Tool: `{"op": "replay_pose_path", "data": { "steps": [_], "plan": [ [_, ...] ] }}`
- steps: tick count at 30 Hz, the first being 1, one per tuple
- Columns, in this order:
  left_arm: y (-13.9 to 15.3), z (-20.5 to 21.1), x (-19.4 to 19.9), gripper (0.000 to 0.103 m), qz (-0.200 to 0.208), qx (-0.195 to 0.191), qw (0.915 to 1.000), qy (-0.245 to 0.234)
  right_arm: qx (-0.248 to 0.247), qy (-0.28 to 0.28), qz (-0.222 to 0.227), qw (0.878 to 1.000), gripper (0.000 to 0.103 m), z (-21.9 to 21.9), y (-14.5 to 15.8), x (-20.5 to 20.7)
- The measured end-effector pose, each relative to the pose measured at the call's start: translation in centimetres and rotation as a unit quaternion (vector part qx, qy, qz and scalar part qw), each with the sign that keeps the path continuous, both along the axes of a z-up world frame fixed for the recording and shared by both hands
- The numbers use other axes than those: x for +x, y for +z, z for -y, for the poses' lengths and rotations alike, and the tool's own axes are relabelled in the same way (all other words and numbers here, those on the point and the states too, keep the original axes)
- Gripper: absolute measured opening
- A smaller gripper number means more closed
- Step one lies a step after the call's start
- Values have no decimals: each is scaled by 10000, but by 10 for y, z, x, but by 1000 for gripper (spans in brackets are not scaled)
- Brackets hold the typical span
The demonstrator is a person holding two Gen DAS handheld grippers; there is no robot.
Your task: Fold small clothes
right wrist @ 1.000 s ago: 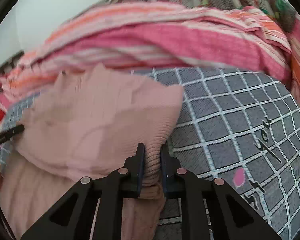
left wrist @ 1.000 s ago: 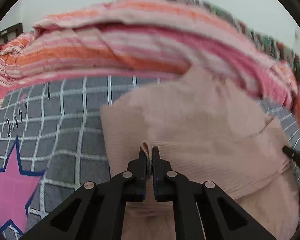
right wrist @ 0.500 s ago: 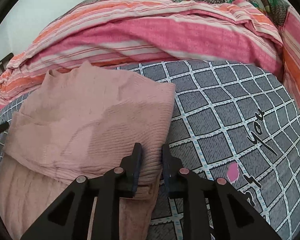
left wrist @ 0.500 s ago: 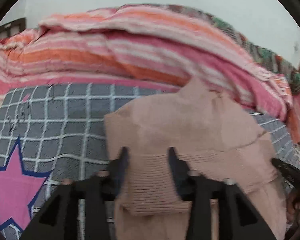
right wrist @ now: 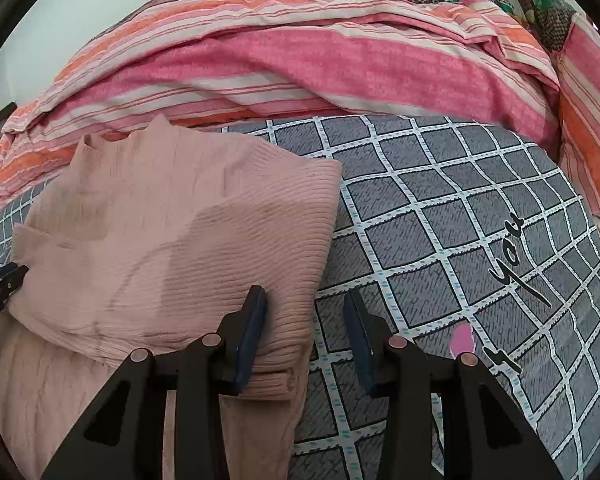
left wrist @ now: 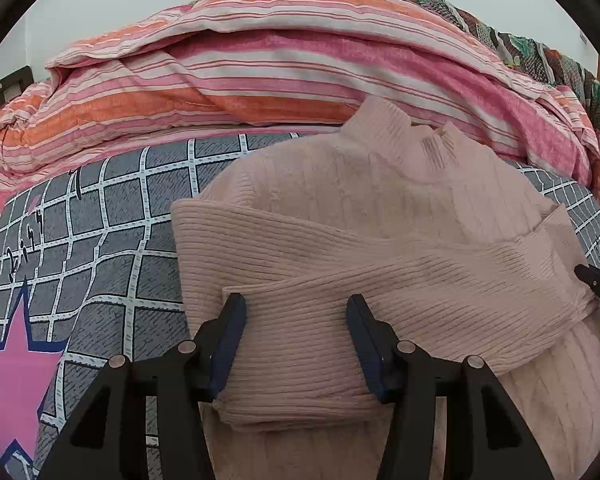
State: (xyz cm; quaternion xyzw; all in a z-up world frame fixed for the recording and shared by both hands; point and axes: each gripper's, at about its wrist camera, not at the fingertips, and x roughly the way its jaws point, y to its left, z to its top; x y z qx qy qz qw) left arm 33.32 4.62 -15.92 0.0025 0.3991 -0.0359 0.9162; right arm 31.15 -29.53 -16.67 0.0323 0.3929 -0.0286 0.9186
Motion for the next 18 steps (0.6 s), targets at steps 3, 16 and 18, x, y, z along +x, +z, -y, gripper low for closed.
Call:
{"op": "replay_pose_path", "data": {
  "steps": [3, 16, 18],
  "plan": [
    [-1, -3, -1, 50, -9, -73, 10000, 5, 98, 23, -16, 9999, 40, 3, 0, 1],
    [-1, -3, -2, 51, 23, -153, 9999, -4, 89, 10, -13, 10000, 40, 3, 1, 1],
    [1, -7, -5, 52, 82, -329, 9994, -43, 109, 11, -11, 9999, 41, 3, 1, 1]
  ]
}}
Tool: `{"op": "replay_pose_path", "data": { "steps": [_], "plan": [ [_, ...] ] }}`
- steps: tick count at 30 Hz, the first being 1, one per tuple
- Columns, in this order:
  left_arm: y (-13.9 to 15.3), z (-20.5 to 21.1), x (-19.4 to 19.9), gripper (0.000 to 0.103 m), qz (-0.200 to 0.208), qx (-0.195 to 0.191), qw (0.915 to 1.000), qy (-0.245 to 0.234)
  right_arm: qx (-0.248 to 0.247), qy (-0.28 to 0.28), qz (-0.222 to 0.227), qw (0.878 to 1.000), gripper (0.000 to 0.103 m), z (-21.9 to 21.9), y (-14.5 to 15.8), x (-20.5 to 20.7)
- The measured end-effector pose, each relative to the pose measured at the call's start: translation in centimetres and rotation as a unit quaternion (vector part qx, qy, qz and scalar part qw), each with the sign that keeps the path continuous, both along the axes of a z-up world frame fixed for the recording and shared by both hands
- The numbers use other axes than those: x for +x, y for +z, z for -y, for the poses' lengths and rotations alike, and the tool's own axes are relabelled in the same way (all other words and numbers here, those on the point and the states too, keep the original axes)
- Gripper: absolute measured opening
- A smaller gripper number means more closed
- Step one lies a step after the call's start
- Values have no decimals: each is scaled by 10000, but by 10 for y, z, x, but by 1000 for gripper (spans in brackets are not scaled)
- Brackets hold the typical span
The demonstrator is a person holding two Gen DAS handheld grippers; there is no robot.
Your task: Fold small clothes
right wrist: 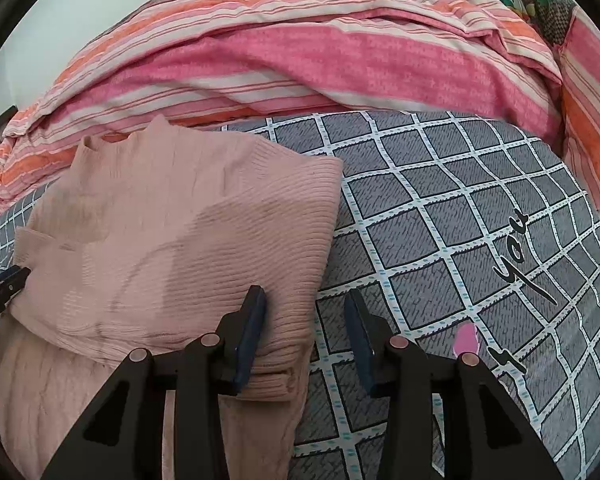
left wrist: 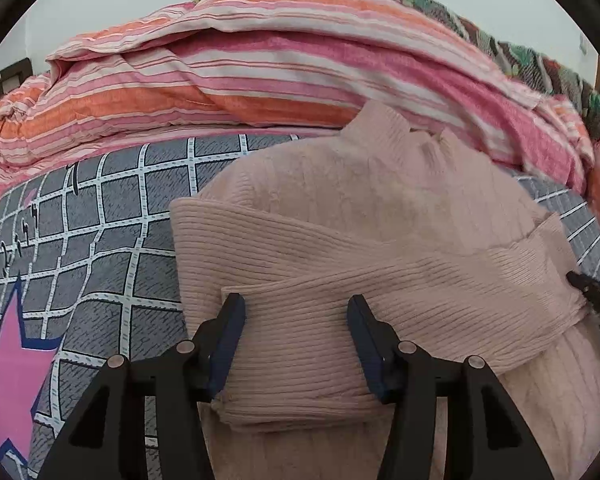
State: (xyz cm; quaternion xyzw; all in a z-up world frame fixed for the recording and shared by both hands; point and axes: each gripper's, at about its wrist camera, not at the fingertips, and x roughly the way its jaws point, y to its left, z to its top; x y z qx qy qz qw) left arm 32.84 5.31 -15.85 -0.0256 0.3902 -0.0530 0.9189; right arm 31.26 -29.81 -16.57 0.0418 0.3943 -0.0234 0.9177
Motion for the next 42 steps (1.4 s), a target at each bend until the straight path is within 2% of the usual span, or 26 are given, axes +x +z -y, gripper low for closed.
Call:
{"op": "replay_pose_path", "data": {
  "steps": [4, 5, 7, 11, 14, 16, 18, 20, 21, 22, 26, 30, 37, 42],
  "plan": [
    [3, -8, -6, 52, 79, -286, 9996, -6, 124, 8, 33, 9999, 41, 3, -1, -2],
    [3, -9, -8, 54, 99, -344, 9994, -14, 136, 17, 38, 9999, 41, 3, 0, -2],
    [3, -11, -17, 64, 141, -507, 9986, -100, 173, 31, 40, 9998, 41, 4, 0, -4],
    [7, -22, -41, 67, 321, -783, 9964, -51, 356, 49, -19, 9994, 44, 10, 3, -9],
    [1, -38, -56, 67, 115, -1189, 9928, 75, 679, 27, -70, 9977, 44, 16, 9, -28],
    [-5, -50, -72, 67, -25, -1492, 9888, -23, 907, 24, -63, 9959, 44, 19, 12, -50],
    [-3, -56, -88, 67, -15, -1557, 9878, -25, 1026, 195, -186, 9944, 45, 18, 10, -74],
    [-5, -60, -100, 67, -152, -1859, 9823, -188, 1021, 371, -210, 9939, 45, 14, 8, -93],
    [-9, -61, -106, 67, -287, -2099, 9769, -292, 1024, 423, -181, 9937, 45, 13, 8, -98],
    [-11, -60, -111, 67, -306, -2173, 9750, -339, 1040, 521, -162, 9931, 45, 11, 7, -107],
    [-13, -47, -133, 66, -350, -2189, 9735, -555, 1158, 784, -172, 9900, 41, 1, 3, -128],
    [-12, -36, -156, 66, -403, -2252, 9698, -847, 1056, 1061, -114, 9887, 40, -11, 2, -147],
    [-16, -41, -203, 65, -465, -2791, 9537, -1017, 1445, 1381, -106, 9798, 40, -10, 0, -194],
    [-20, -41, -244, 59, -290, -2638, 9606, -832, 1456, 1483, -190, 9780, 40, -14, -11, -229]
  ]
}}
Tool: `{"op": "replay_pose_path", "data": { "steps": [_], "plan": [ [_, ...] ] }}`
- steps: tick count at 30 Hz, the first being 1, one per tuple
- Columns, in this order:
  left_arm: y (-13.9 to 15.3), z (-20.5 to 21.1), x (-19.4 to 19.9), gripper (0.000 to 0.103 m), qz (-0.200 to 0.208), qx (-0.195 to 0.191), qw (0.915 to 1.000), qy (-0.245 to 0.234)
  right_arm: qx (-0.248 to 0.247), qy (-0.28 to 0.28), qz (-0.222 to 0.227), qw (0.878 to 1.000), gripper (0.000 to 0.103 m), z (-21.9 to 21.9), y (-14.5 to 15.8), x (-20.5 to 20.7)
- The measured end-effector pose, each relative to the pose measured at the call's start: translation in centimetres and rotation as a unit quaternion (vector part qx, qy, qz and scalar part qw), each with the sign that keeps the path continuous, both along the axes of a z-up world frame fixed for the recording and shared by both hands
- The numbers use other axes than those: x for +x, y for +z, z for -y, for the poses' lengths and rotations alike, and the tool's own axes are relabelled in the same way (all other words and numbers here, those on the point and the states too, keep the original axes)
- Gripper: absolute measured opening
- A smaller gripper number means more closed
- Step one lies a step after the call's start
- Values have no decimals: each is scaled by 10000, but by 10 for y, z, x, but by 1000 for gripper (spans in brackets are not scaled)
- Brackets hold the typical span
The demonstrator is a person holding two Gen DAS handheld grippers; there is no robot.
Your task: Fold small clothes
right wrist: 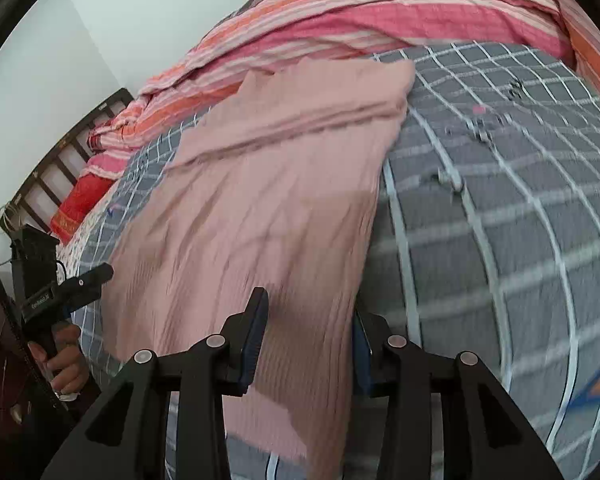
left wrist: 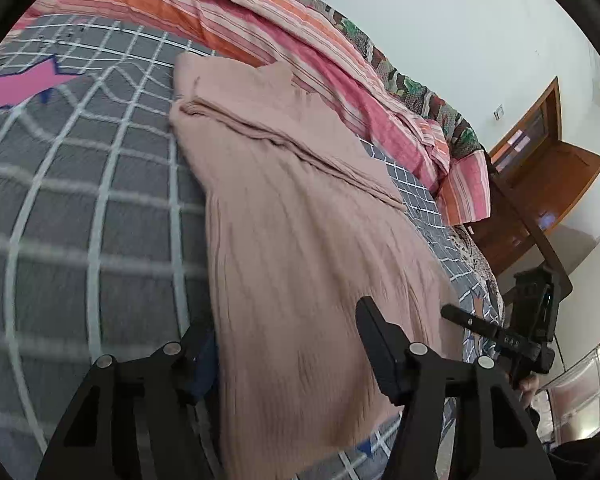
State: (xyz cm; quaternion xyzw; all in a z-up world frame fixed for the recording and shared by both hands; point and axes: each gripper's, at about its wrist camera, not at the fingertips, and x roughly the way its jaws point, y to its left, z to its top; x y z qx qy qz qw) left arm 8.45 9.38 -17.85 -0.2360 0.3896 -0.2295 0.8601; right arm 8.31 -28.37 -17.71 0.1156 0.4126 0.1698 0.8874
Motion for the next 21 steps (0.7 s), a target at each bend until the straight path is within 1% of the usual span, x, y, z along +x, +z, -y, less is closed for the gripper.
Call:
{"op": "replay_pose_path", "data": {
  "steps": [3, 5, 6, 7, 8, 9, 10, 12, 13, 15, 16, 18, 21],
  "plan": [
    [-1, 0, -22, 55, -88, -23, 9998, 150, -117, 19, 90, 9999, 40, -5, -4, -22],
    [-5, 3, -35, 52, -103, 115, 9996, 256, -135, 47, 127, 9998, 40, -11, -4, -32],
    [-7, 6, -37, 46, -143, 227, 9993, 278, -197, 41, 118, 9997, 37, -15, -6, -34],
    [-9, 13, -40, 35, -226, 478, 9981, 323, -266, 18, 112, 9996, 35, -17, -6, -35],
    [-11, 17, -40, 31, -268, 644, 9968, 386, -422, -71, 110, 9990, 30, -23, -9, -35],
    [-12, 21, -42, 21, -287, 792, 9952, 495, -506, -116, 110, 9986, 21, -25, -11, -36],
    [-13, 23, -43, 6, -301, 867, 9939, 609, -589, -164, 124, 9981, 15, -28, -12, -36],
    [-10, 17, -47, 6, -261, 849, 9928, 802, -571, -236, 231, 9978, 5, -27, -10, -38],
    [-5, 11, -50, 6, -155, 841, 9921, 918, -559, -303, 346, 9974, 5, -23, -7, -42],
    [4, -5, -57, 6, 30, 819, 9906, 1092, -347, -496, 547, 9967, 4, -3, 2, -52],
    [6, -14, -59, 6, 19, 792, 9903, 1138, -311, -598, 529, 9963, 4, 5, 2, -53],
    [1, -23, -60, 6, -83, 632, 9919, 1097, -182, -595, 379, 9973, 4, 16, -5, -51],
    [-6, -20, -59, 6, -199, 510, 9934, 1008, -192, -591, 218, 9978, 4, 13, -13, -50]
  ]
}}
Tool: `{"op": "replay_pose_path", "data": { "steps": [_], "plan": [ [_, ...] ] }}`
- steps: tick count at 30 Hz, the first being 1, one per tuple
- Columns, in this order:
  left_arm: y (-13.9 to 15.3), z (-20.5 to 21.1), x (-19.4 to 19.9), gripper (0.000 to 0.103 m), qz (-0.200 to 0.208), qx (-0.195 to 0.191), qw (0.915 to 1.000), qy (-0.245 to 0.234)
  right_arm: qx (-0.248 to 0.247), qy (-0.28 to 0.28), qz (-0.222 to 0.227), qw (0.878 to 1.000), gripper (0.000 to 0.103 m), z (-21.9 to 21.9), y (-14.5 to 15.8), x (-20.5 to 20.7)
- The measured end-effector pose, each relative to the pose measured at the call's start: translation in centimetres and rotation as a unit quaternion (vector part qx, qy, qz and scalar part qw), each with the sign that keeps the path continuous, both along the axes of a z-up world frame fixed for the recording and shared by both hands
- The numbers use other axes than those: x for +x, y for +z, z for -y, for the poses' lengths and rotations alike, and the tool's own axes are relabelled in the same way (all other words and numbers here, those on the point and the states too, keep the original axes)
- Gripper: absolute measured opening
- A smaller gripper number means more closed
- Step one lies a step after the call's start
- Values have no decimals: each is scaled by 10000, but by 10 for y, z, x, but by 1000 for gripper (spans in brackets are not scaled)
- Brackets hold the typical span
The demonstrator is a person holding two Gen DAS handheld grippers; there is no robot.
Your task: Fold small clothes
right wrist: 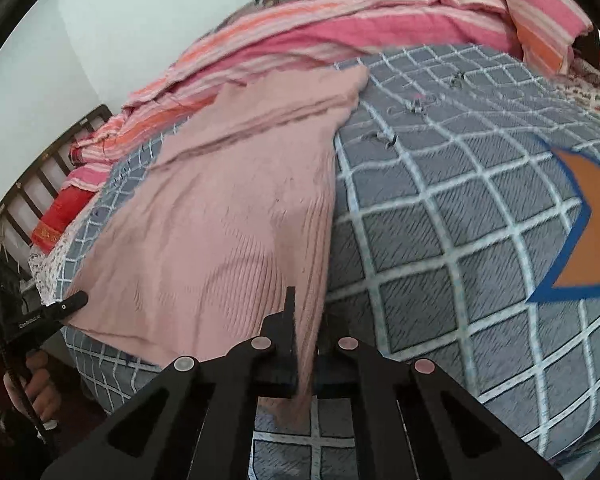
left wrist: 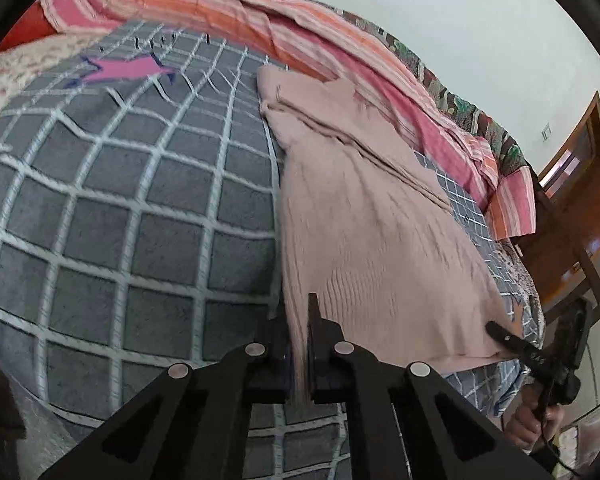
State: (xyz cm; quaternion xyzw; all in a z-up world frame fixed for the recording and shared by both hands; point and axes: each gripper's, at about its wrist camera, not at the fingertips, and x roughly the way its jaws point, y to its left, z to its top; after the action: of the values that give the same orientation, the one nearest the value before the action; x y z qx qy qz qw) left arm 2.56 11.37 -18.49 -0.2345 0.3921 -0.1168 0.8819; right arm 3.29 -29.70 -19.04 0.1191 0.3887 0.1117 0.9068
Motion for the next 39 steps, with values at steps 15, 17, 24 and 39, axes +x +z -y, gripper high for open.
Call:
{"op": "replay_pose_path", "data": {
  "steps": [15, 17, 24, 39],
  "plan": [
    [-12, 27, -10, 17, -88, 270, 9991, -311, -660, 11, 280, 9974, 16, -24, -6, -12],
    [-13, 27, -7, 17, -125, 204, 9993, -300, -637, -4, 226, 9977, 17, -25, -6, -10],
    [-11, 32, 6, 15, -167, 121, 9996, -181, 75, 7, 19, 10000, 25, -18, -11, -6],
    [-7, 18, -7, 15, -324, 102, 9994, 29, -46, -14, -237, 9997, 25, -27, -14, -15]
  ]
}}
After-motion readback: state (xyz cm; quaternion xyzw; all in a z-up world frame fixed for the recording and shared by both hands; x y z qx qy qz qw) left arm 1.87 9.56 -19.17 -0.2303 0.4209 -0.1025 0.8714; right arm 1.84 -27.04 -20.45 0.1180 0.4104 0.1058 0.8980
